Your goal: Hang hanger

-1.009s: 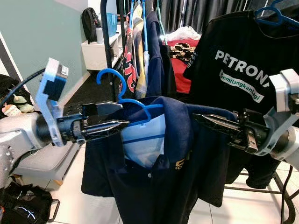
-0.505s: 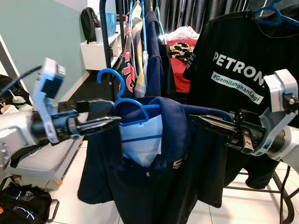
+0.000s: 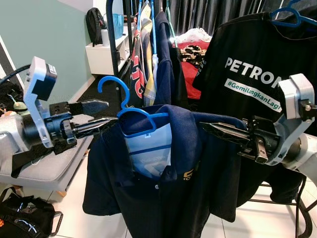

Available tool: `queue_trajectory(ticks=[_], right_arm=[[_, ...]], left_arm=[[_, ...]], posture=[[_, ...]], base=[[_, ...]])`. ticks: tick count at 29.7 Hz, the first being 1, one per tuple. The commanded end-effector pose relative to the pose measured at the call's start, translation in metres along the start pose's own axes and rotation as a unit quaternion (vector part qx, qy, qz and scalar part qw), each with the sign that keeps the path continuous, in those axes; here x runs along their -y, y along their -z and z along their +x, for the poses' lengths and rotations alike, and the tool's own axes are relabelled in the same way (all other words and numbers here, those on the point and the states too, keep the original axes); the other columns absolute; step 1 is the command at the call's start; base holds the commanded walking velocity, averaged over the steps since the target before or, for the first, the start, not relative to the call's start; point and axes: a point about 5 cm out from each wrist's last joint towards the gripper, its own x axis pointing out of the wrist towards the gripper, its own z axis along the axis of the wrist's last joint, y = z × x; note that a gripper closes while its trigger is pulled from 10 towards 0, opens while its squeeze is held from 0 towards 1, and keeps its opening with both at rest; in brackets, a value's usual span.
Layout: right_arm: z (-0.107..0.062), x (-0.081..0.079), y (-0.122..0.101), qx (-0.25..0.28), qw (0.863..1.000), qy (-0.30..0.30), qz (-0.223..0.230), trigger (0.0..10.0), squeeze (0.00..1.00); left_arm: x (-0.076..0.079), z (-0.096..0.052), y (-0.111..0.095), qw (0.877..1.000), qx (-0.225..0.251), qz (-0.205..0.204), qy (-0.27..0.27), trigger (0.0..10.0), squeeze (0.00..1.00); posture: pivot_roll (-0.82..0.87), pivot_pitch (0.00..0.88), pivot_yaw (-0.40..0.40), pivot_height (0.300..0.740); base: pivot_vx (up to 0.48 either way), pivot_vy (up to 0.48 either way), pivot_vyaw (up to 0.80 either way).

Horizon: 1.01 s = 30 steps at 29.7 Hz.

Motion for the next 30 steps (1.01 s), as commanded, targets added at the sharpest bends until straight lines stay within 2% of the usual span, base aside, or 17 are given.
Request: queue_trajectory(ticks=[1,6,13,16,19,30], right_arm=[[0.002,-0.003,-0.004,0.015,1.000,-0.014,-0.006,7.5,0.00],[0.005,-0.001,-0.002,0.015,1.000,-0.015,-0.003,7.5,0.00],[0.005,0.001,0.000,0.012,1.000,-0.013,0.000,7.3,0.00],[0.005,0.001,0.000,0.013,1.000,-0.013,0.001,7.2,0.00],[0.006,0.002,-0.001,0.015,1.000,-0.014,0.001,7.0,0.00],[0.008,0.002,-0.003,0.018,1.000,-0.021,0.000,6.9,0.00]], left_arm=[[0.003,0.004,-0.002,1.000,0.008,-0.001,0.012,10.0,0.00],[0.007,0.009,-0.003,0.999,0.021,-0.013,0.031,10.0,0.00],[0.006,0.010,-0.007,0.999,0.029,-0.014,0.030,10.0,0.00],[0.010,0.010,-0.007,0.998,0.024,-0.017,0.046,10.0,0.00],[0.019,0.013,-0.001,0.997,0.012,-0.029,0.075,10.0,0.00],[0.033,0.021,0.014,0.993,-0.003,-0.050,0.104,10.0,0.00]], posture=[[-0.08,0.142,-0.001,0.740],[-0.07,0.145,-0.003,0.740],[-0.07,0.146,-0.003,0.740],[-0.07,0.150,-0.004,0.740],[-0.07,0.153,-0.005,0.740],[-0.08,0.159,-0.005,0.740]], base=[[0.000,0.000,0.00],[0.000,0.000,0.00],[0.000,0.000,0.00],[0.000,0.000,0.00],[0.000,0.000,0.00],[0.000,0.000,0.00]])
